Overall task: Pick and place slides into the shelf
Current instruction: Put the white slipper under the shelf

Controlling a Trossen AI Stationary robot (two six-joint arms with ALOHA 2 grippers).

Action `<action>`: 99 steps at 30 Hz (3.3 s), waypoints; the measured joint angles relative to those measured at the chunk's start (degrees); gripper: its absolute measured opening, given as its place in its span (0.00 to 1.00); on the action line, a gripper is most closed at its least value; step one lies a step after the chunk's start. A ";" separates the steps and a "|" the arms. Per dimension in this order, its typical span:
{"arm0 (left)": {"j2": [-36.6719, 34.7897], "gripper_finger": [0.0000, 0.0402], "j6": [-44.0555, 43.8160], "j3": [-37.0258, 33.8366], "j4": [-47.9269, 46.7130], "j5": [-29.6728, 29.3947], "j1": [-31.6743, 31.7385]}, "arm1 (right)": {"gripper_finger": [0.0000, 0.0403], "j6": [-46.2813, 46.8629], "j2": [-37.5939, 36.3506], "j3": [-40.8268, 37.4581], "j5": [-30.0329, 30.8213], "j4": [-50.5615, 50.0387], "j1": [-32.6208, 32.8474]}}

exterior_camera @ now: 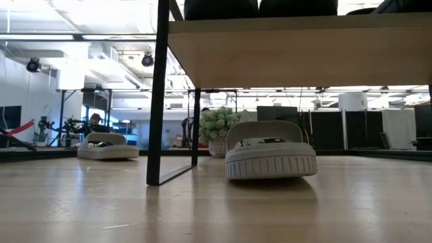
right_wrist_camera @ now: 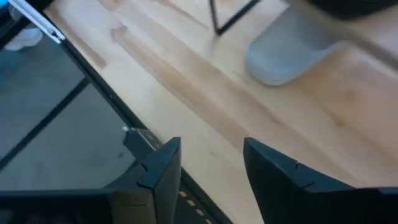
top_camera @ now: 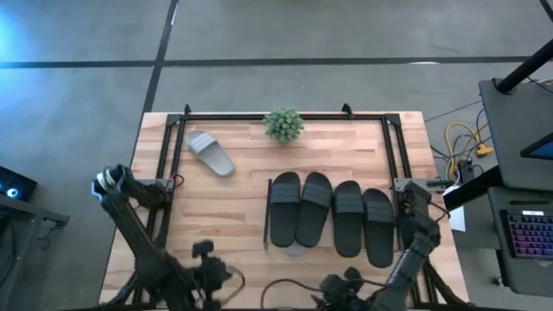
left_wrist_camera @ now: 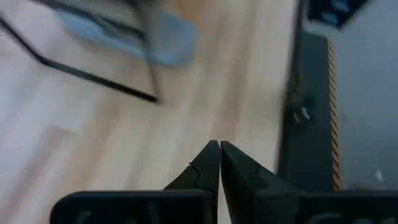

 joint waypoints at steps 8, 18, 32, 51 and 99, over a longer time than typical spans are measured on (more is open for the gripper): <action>-11.91 0.00 1.43 -0.20 -18.79 -2.73 12.95 | 0.41 6.69 -1.24 -0.63 3.61 -6.10 2.46; -19.43 0.29 10.60 -0.44 -37.04 0.41 31.65 | 0.46 7.50 -1.16 -2.54 5.49 -6.19 2.46; -12.30 0.50 40.52 -15.82 -31.28 -3.60 68.70 | 0.47 15.52 -1.16 -3.82 0.37 -6.15 0.77; -0.91 0.50 57.65 -25.45 -9.77 2.55 84.89 | 0.47 20.72 -1.16 -3.93 -4.33 -6.16 1.44; -25.52 0.00 14.17 -12.28 -23.15 33.63 41.06 | 0.46 21.01 -9.75 -7.09 -2.59 -6.21 8.15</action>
